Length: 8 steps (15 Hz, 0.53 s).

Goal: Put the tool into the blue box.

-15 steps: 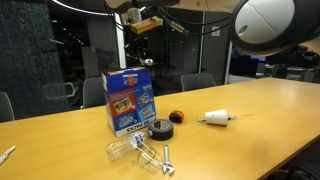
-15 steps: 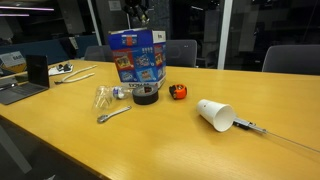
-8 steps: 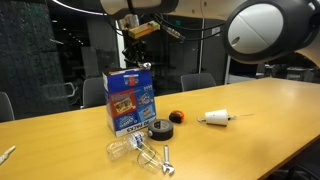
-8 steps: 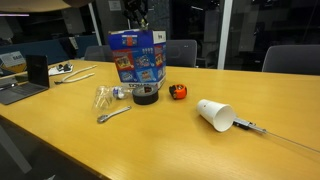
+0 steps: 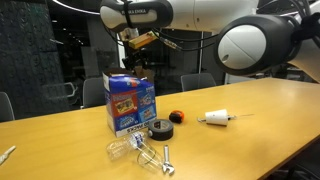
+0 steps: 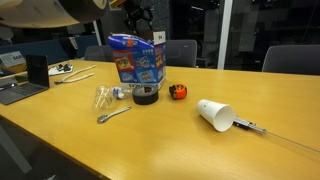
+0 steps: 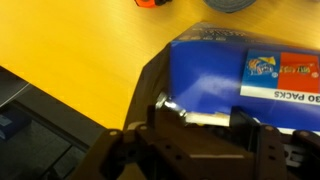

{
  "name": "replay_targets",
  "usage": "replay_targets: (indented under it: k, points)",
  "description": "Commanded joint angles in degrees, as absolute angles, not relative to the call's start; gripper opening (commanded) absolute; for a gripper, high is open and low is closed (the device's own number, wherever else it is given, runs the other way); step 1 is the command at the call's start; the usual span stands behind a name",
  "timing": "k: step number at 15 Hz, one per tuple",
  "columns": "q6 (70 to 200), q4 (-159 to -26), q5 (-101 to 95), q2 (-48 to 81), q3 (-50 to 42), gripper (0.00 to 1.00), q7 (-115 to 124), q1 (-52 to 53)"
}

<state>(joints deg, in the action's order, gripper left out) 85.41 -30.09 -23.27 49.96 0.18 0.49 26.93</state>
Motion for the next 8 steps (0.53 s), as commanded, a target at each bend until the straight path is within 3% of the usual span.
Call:
replay_targets:
  k: [1,6,8]
  points:
    - [82.31,-23.22,-21.81,53.44,-1.4,1.0,-1.46,27.33]
    - [79.57,-21.12,-21.46,54.16,-2.36,1.0,-1.79,26.99]
    - [79.95,-26.28,-21.63,50.49,-3.09,0.99,-0.66,26.81]
